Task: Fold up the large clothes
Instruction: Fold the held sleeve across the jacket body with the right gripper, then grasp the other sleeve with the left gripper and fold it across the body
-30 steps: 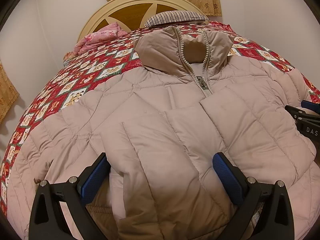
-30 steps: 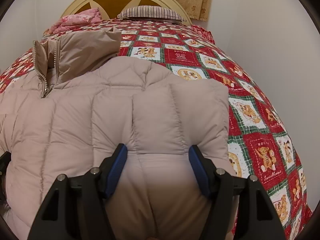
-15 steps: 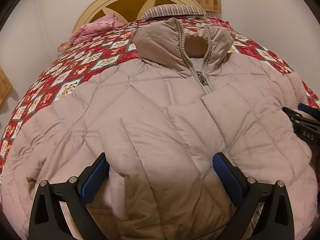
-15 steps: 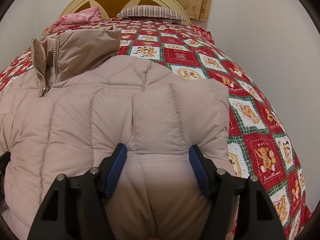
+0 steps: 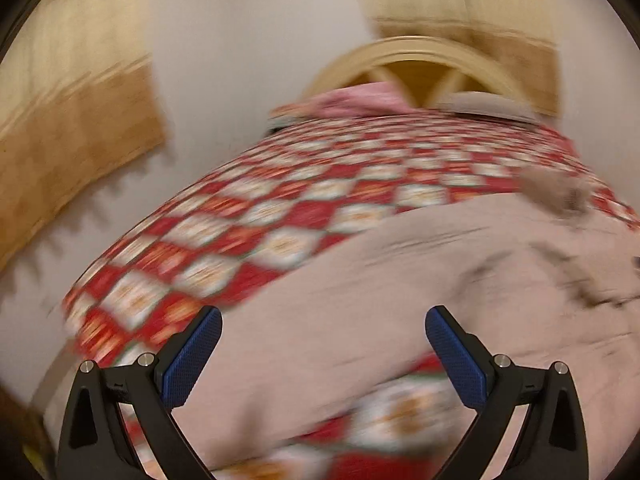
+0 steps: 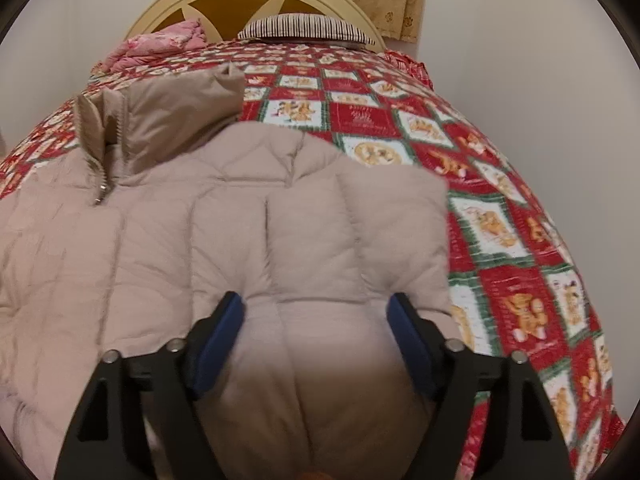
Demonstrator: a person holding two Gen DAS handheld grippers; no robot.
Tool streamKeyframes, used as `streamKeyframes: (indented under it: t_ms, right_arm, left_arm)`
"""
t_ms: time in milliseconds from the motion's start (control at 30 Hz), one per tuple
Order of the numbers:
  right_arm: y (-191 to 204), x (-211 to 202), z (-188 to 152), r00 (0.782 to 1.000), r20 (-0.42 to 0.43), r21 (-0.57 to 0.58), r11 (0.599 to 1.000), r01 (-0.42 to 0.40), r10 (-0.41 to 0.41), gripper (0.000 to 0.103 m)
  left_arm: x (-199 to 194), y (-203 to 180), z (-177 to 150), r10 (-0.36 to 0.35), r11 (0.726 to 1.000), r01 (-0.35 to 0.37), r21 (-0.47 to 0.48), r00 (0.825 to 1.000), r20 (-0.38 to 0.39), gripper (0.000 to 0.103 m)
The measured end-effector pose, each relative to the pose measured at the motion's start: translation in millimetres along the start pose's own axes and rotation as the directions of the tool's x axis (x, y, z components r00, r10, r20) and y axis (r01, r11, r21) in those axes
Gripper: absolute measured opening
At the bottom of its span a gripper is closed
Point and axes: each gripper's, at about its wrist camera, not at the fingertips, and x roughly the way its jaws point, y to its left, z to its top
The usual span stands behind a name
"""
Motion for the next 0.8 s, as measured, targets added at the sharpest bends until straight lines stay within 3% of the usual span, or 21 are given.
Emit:
streamKeyframes:
  t_ms: [67, 133, 200, 267, 300, 400, 533, 667, 800]
  right_arm:
    - [5, -26, 0, 0.998, 0.049, 0.004, 0.999, -0.034, 0.034, 0.089]
    - [17, -50, -3, 0.993, 0.086, -0.012, 0.997, -0.081, 0.082, 0.094]
    - [36, -71, -10, 0.983, 0.109, -0.069, 0.988, -0.139, 0.146, 0.098]
    - [63, -90, -24, 0.97, 0.122, -0.159, 0.969, -0.191, 0.212, 0.098]
    - [71, -95, -28, 0.965, 0.128, -0.187, 0.961, -0.204, 0.229, 0.098]
    - [100, -109, -51, 0.947, 0.137, -0.268, 0.931, -0.246, 0.289, 0.098]
    - [119, -121, -72, 0.93, 0.165, -0.337, 0.905, -0.259, 0.328, 0.098]
    - [118, -127, -77, 0.92, 0.214, -0.356, 0.904, -0.239, 0.328, 0.098]
    - [105, -127, -75, 0.921, 0.232, -0.297, 0.924, -0.24, 0.314, 0.098]
  left_arm:
    - [13, 50, -23, 0.103, 0.993, -0.105, -0.052, 0.994, -0.033, 0.102]
    - [34, 91, -44, 0.145, 0.981, -0.157, -0.111, 0.983, -0.112, 0.102]
    - [45, 110, -57, 0.16, 0.97, -0.182, -0.163, 0.977, -0.141, 0.102]
    - [58, 119, -65, 0.135, 0.961, -0.171, -0.219, 0.976, -0.171, 0.102]
    - [63, 119, -67, 0.092, 0.96, -0.132, -0.245, 0.981, -0.169, 0.102]
    - [75, 104, -66, 0.057, 0.961, -0.105, -0.254, 0.98, -0.188, 0.098]
    - [84, 91, -60, -0.004, 0.966, -0.04, -0.255, 0.985, -0.17, 0.017]
    - [67, 95, -42, -0.008, 0.973, -0.019, -0.23, 0.993, -0.114, 0.011]
    - [44, 111, -3, -0.012, 0.975, 0.006, -0.221, 1.0, -0.025, 0.011]
